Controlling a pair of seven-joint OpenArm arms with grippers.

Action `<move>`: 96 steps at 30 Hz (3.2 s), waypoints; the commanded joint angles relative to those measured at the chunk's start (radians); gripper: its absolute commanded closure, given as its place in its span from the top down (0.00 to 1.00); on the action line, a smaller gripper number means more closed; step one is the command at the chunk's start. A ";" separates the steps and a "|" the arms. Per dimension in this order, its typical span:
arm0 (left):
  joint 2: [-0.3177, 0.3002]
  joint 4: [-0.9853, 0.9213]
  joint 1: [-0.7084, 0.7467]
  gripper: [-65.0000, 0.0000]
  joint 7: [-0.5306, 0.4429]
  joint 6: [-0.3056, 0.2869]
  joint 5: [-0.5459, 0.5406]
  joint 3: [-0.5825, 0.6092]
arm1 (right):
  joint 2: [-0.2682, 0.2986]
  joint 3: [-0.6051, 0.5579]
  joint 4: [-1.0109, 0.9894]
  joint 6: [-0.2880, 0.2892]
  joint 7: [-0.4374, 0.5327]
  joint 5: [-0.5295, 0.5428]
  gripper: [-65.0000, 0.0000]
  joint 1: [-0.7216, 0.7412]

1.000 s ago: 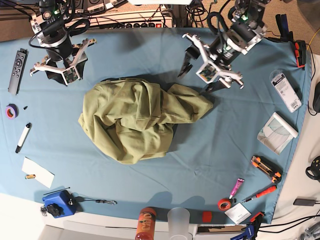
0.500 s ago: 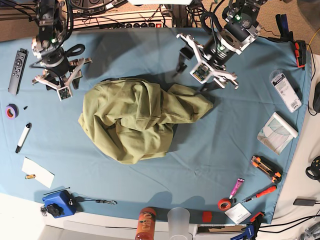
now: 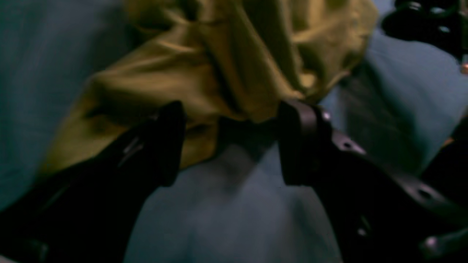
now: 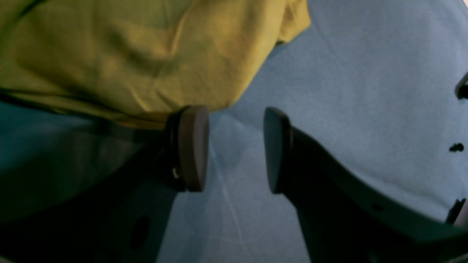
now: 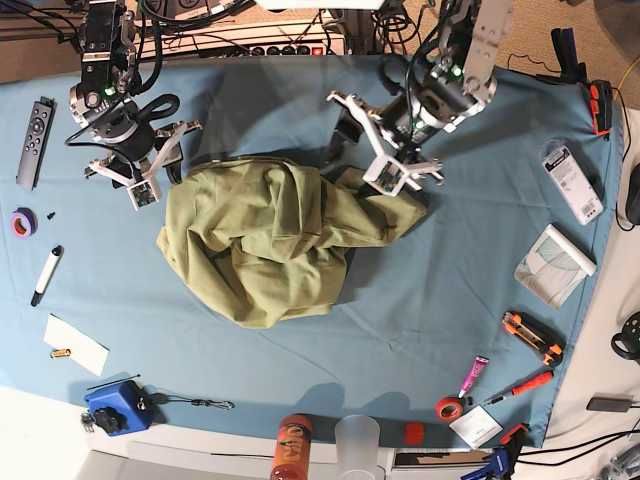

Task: Layout the t-shirt on the table in an organized manner, then fold the t-shirt properly
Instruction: 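Move both grippers down toward the crumpled olive-green t-shirt, then grasp the t-shirt fabric with the left gripper and lift it, then grasp a t-shirt edge with the right gripper beside the pile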

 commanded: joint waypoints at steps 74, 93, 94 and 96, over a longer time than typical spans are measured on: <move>0.290 -0.033 -0.331 0.55 0.187 0.330 0.444 0.578 | 0.019 0.316 0.016 -0.024 -0.064 -0.007 0.38 0.013; 0.162 -0.010 -0.341 0.55 0.254 0.360 0.370 0.144 | 0.017 0.316 0.017 0.282 -0.098 0.492 0.38 0.021; 0.151 -0.010 -0.341 0.55 0.254 0.360 0.370 0.125 | 0.014 0.316 0.017 0.282 -0.098 0.496 0.38 0.029; 0.128 -0.010 -0.341 0.55 0.254 0.360 0.369 0.088 | 0.014 0.316 0.017 0.282 -0.098 0.507 0.38 0.048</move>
